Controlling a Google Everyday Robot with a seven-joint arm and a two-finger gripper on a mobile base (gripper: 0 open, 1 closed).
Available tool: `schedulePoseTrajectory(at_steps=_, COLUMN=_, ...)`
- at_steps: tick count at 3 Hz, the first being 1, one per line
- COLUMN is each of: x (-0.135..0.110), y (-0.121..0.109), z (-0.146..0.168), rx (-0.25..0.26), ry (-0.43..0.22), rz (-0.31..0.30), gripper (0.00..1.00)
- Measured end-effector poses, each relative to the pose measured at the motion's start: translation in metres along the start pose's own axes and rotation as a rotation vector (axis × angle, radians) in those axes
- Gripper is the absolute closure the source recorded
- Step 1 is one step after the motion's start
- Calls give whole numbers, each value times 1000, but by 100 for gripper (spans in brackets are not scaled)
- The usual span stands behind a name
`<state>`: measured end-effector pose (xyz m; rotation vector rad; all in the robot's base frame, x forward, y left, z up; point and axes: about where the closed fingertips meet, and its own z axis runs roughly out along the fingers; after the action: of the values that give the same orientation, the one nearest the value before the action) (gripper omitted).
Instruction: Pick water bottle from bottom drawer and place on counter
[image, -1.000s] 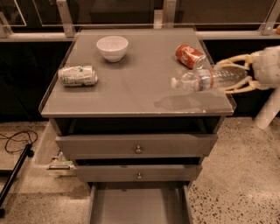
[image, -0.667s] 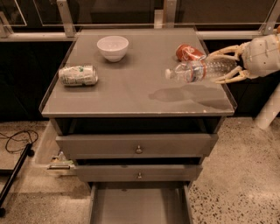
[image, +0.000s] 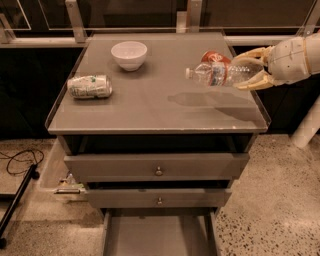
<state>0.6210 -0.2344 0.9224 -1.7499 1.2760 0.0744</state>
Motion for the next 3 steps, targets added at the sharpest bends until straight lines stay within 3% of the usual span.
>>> schedulePoseTrajectory(at_steps=1, x=5, y=8, z=23, rx=-14, ry=-11, rz=59, gripper=100)
schedulePoseTrajectory(at_steps=2, x=6, y=22, z=55, rx=-62, ry=-41, rz=103, gripper=100)
schedulePoseTrajectory(at_steps=3, x=-7, y=29, z=84, rx=-113, ry=-65, rz=104, gripper=100)
